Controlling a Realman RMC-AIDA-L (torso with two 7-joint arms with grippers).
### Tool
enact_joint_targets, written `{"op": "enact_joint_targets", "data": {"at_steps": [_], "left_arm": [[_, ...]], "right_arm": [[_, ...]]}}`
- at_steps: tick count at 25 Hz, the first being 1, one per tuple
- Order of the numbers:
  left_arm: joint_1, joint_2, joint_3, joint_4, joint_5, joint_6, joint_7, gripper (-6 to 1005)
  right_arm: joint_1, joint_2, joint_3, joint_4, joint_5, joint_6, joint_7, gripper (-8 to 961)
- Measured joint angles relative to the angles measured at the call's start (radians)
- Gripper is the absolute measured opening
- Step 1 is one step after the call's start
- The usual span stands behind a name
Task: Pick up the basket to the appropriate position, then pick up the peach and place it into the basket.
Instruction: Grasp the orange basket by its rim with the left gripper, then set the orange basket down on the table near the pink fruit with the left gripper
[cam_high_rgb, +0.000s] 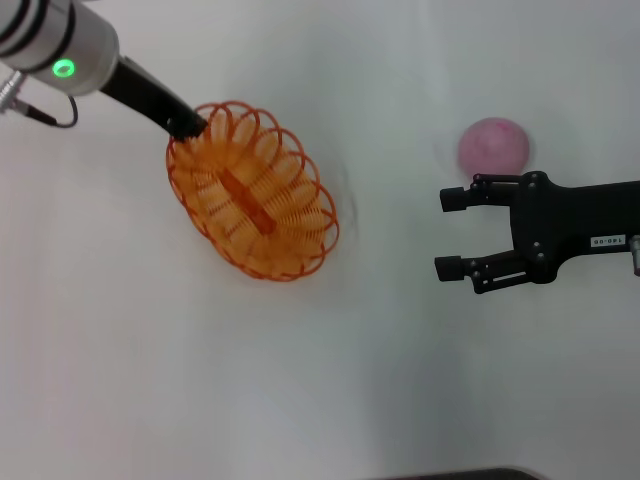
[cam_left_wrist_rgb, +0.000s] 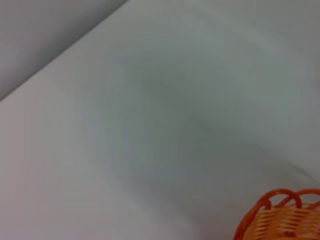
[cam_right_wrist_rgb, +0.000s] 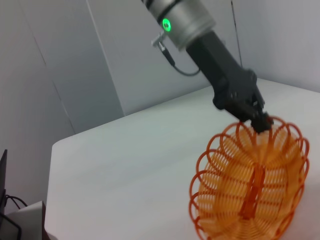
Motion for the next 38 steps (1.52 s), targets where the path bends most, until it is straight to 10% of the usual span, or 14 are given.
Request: {"op": "enact_joint_targets", "data": {"at_steps": [38], "left_arm": [[0.099,-0.001,-0.197,0.127,-0.05,0.039,-0.412,47]], "right_arm": [[0.001,-0.028,0.024,-0.014,0.004,0.007,0.0,913]]}}
